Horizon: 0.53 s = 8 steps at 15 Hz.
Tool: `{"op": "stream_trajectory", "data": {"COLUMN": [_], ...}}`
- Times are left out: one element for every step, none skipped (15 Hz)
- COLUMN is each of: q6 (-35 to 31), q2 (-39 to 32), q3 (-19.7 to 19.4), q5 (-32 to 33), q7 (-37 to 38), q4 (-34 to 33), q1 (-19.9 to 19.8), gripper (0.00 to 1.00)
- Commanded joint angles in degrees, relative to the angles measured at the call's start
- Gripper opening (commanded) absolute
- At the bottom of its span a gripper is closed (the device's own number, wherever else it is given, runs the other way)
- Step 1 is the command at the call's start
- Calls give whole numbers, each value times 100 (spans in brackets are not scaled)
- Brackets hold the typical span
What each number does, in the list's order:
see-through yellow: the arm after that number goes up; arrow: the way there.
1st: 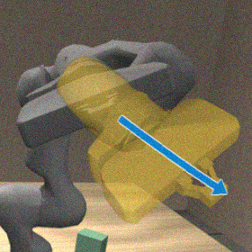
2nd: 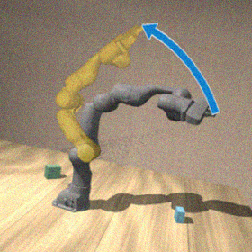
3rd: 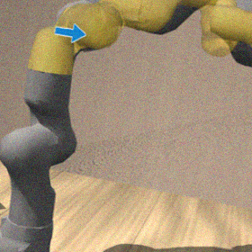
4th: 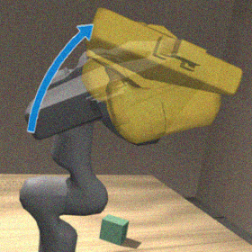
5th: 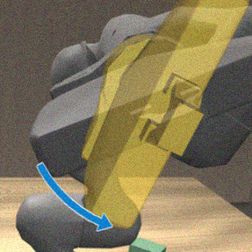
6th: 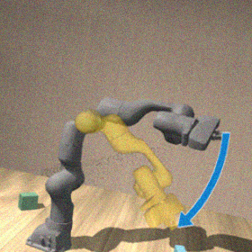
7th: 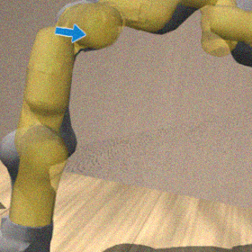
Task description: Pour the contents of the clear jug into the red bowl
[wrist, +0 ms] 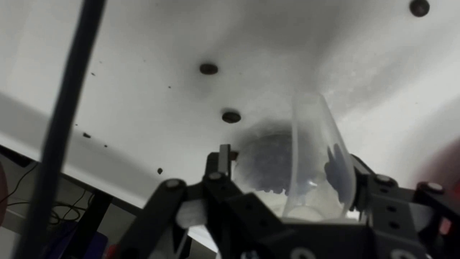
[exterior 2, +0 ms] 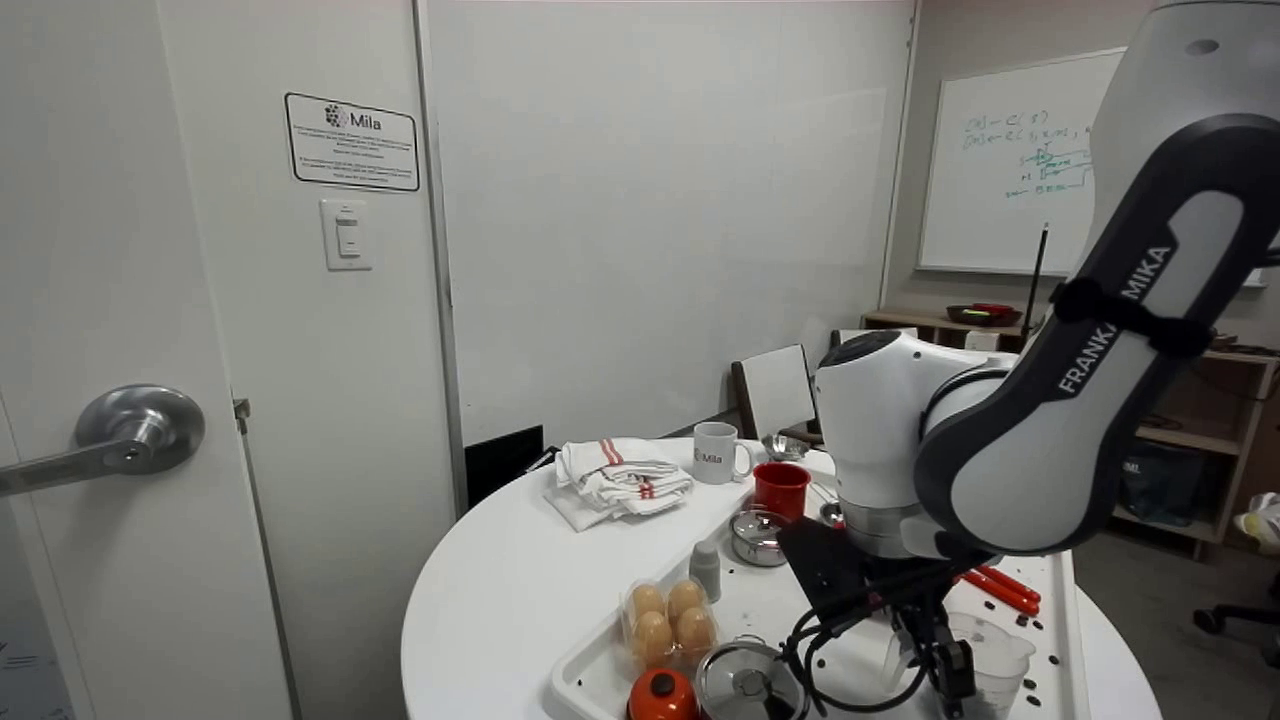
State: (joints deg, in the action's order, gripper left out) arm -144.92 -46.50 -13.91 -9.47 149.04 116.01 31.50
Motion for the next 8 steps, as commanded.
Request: {"op": "stream_trajectory", "data": {"q6": [-230, -208, -198, -209, -207, -212, -222, -258], "q2": [170, 172, 194, 231, 293, 375, 451, 552], "q3": [108, 121, 182, 242, 234, 224, 213, 197], "q5": [-20, -37, 18, 67, 43, 33, 33, 29], "q7": [0, 0, 0, 0, 0, 0, 0, 0], "q4": [249, 249, 266, 299, 357, 434, 503, 596], "q1": [-99, -112, -178, -239, -212, -181, -150, -102], "gripper": [38, 61, 76, 77, 84, 90, 96, 99]}}
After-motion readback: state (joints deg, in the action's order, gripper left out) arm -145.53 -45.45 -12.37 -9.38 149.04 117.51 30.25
